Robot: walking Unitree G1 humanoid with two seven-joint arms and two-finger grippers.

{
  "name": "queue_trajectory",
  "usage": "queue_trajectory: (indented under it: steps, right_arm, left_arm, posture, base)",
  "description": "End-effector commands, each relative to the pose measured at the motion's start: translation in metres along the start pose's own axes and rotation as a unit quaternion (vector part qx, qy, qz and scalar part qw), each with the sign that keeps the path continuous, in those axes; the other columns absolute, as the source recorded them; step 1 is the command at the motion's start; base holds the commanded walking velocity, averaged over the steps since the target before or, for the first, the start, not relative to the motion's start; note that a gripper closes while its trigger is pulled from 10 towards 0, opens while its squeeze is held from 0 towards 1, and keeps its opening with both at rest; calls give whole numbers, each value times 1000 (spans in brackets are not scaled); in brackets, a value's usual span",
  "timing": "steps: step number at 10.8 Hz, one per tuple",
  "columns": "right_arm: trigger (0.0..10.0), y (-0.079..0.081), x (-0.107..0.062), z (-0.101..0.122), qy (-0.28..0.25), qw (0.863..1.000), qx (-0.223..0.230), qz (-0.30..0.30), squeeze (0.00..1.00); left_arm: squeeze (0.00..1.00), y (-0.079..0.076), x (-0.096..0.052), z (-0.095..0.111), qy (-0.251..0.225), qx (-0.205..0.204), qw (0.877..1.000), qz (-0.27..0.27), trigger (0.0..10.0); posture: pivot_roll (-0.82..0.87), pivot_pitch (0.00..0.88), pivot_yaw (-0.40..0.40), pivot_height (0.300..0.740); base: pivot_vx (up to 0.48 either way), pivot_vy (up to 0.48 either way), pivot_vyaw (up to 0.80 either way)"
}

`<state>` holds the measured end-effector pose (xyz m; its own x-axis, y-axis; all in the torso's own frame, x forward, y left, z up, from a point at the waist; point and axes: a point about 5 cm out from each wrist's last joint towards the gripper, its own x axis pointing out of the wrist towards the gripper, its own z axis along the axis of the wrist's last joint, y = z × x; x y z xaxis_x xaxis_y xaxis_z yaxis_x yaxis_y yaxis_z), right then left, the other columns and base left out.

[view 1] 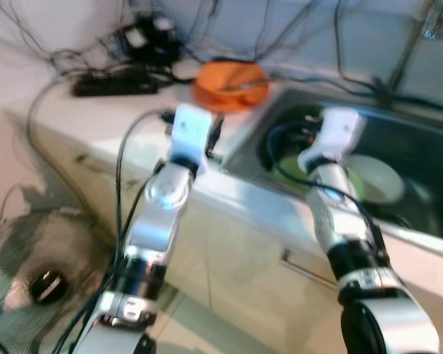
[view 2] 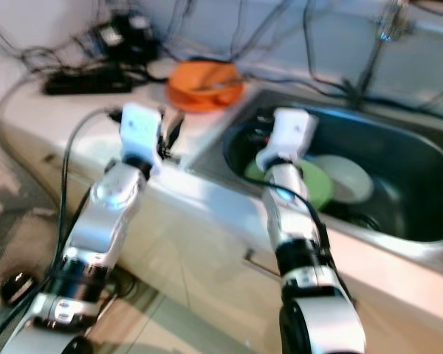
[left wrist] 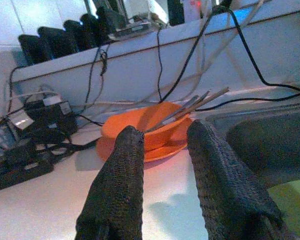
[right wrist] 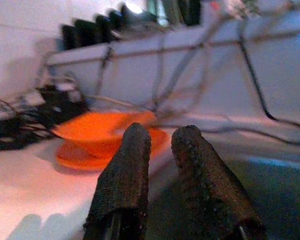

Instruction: Kitchen organization

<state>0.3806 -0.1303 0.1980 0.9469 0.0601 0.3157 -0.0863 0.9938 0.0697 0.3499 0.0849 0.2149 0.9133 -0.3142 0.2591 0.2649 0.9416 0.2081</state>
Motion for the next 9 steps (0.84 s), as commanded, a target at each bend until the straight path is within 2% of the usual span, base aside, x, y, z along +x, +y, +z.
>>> queue_trajectory:
  steps: [1, 3, 6, 8, 9]
  right_arm:
    - [10000, -2, 2, 5, -12, 1000, -6, 0, 0]
    - [10000, 1, -4, 9, -22, 1000, -10, 6, 0]
    - [10000, -3, -21, -5, -28, 999, -17, 13, 0]
    - [10000, -7, -33, -9, -39, 999, -30, 14, 0]
    - [10000, -9, -41, -15, -34, 999, -39, 11, 0]
  left_arm:
    - [0, 0, -2, -7, 14, 4, 1000, 5, 10000]
    - [0, 3, -2, -15, 8, 6, 1000, 16, 10000]
    - [0, 14, -14, -31, 10, 21, 999, 44, 10000]
    - [0, 23, -21, -33, -12, 24, 997, 69, 10000]
    - [0, 28, -27, -31, -31, 42, 995, 79, 10000]
  posture:
    - [137, 2, 24, 740]
    - [132, 0, 27, 740]
    - [132, 0, 32, 740]
    - [123, 0, 37, 740]
    - [121, 0, 39, 740]
  base:
    - [0, 0, 0]
    - [0, 0, 0]
    - [0, 0, 0]
    - [0, 0, 0]
    - [0, 0, 0]
